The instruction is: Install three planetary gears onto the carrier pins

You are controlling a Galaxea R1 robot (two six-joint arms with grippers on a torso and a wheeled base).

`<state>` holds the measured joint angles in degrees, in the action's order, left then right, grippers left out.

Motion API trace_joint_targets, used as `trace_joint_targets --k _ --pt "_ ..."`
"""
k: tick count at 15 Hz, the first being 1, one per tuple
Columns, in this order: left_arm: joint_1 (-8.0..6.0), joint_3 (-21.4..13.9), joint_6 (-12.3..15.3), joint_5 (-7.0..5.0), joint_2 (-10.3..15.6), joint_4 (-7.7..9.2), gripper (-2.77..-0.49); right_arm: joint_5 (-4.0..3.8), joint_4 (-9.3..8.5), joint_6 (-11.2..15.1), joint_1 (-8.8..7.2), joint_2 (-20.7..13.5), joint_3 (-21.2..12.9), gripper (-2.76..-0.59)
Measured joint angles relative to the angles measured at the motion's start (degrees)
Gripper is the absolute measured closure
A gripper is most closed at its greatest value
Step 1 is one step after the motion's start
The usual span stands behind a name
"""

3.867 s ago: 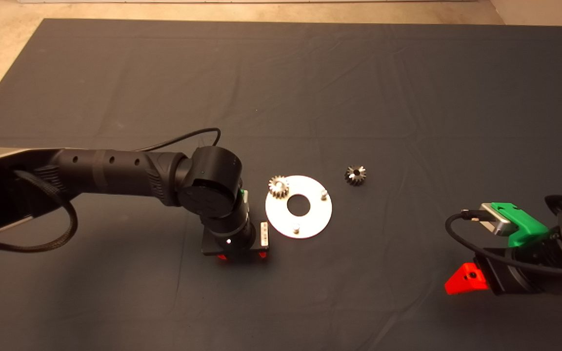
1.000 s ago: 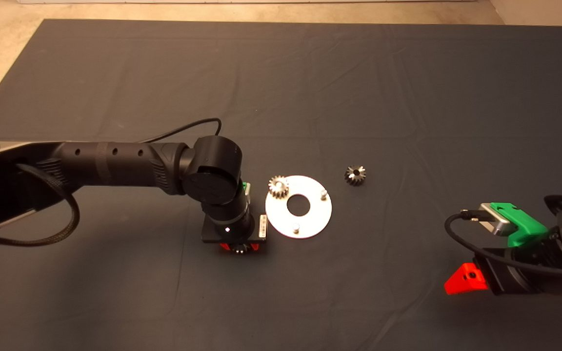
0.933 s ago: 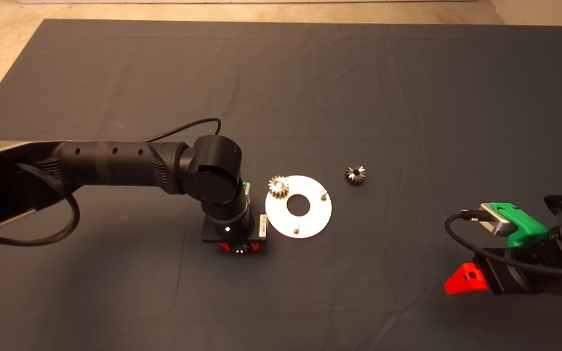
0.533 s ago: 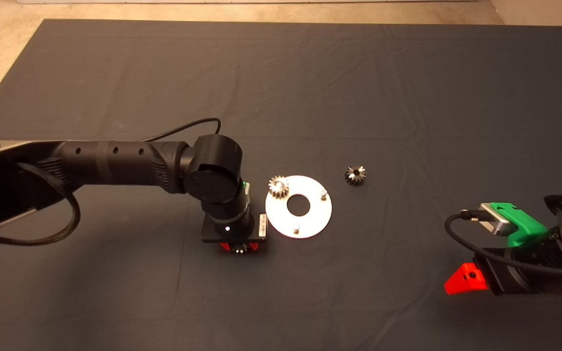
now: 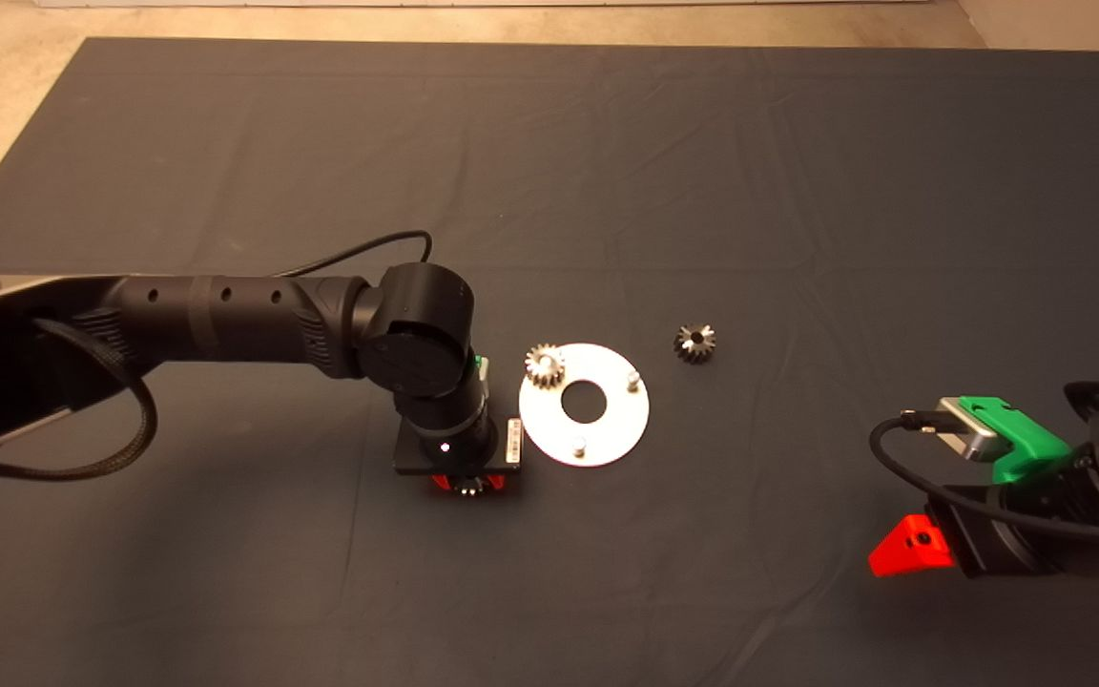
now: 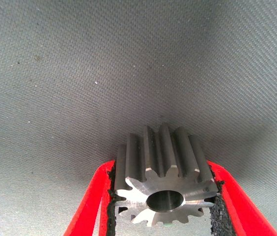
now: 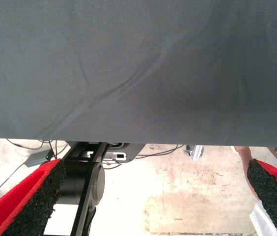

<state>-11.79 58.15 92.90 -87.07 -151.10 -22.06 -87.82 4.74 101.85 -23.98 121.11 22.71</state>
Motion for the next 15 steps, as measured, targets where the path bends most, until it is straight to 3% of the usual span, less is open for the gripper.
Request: trace_joint_targets --k 7,9,10,12,14,15 --pt "-0.13 -0.6 -0.2 1.05 1.0 0.02 -0.9 0.0 0.0 0.0 0.0 0.0 0.0 -2.76" --pt "-0.68 -1.5 -0.7 0.48 1.6 -0.86 -0.89 0.0 0.0 0.0 0.02 0.0 0.0 -2.76" --pt "-1.6 -1.8 -0.7 -0.03 1.9 -1.57 -0.88 -0.02 0.0 0.0 0.02 0.0 0.0 -2.76" --pt "-4.75 -3.5 -0.7 -0.53 2.4 -1.27 -0.88 -0.02 0.0 0.0 0.02 0.0 0.0 -2.76" --pt "-7.7 -6.3 -0.7 -0.4 2.2 -0.15 -0.88 -0.02 0.0 0.0 0.02 0.0 0.0 -2.76" --pt "-8.52 -7.7 -0.7 -0.37 2.1 0.94 -0.88 -0.02 0.0 0.0 0.02 0.0 0.0 -2.76"
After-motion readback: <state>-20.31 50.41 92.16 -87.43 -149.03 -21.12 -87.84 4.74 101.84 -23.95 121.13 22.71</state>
